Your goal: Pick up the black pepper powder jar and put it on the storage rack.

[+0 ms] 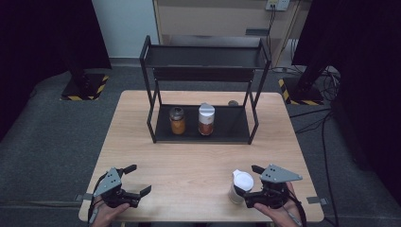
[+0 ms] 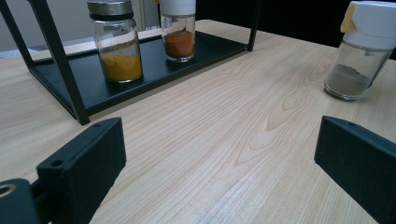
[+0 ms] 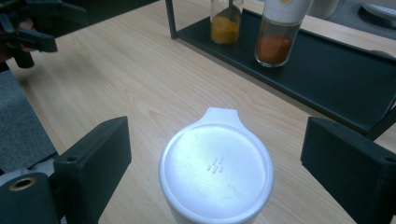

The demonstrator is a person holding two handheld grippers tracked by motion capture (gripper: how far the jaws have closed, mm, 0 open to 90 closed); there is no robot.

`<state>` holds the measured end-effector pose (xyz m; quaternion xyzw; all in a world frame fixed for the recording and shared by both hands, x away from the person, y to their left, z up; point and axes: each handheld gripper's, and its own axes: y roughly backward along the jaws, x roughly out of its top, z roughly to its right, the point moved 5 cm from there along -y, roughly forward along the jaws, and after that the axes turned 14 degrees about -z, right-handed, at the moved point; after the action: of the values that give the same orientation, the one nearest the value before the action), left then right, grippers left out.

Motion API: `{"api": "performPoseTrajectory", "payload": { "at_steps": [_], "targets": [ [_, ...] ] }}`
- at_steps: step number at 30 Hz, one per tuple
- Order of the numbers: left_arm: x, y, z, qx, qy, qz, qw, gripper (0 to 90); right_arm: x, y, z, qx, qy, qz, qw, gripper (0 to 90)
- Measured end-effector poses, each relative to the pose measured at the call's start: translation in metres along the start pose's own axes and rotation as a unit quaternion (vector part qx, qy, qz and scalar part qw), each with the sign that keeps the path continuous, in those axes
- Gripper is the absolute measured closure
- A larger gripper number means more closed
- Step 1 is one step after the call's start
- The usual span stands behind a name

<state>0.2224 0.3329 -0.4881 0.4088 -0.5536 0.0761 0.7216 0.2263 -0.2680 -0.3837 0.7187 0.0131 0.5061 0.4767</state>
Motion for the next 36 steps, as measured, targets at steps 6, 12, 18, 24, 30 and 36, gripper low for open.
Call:
{"api": "performPoseTrajectory", "payload": {
  "at_steps": [6,12,18,24,30,36],
  "targets": [
    [0.0,0.0,0.0,0.0,0.0,0.0,1.0,1.4,-0.003,-0.008,-0.001,0.0,0.0,-0.008,1.0,12.5],
    [0.0,0.0,0.0,0.0,0.0,0.0,1.0,1.4,-0.007,-0.017,-0.001,-0.003,-0.005,-0.016,0.9999,16.7],
    [0.0,0.0,0.0,0.0,0.0,0.0,1.0,1.4,-0.01,-0.025,-0.001,-0.004,-0.008,-0.02,0.9998,21.4],
    [0.0,0.0,0.0,-0.001,0.0,0.0,1.0,1.5,-0.011,-0.03,-0.003,-0.007,-0.005,-0.022,0.9997,25.7],
    [0.0,0.0,0.0,0.0,0.0,0.0,1.0,1.5,-0.015,-0.033,-0.005,-0.013,-0.003,-0.02,0.9997,30.4],
    [0.0,0.0,0.0,0.0,0.001,0.0,1.0,1.5,-0.016,-0.033,-0.007,-0.02,-0.001,-0.015,0.9997,30.9]
  ]
}}
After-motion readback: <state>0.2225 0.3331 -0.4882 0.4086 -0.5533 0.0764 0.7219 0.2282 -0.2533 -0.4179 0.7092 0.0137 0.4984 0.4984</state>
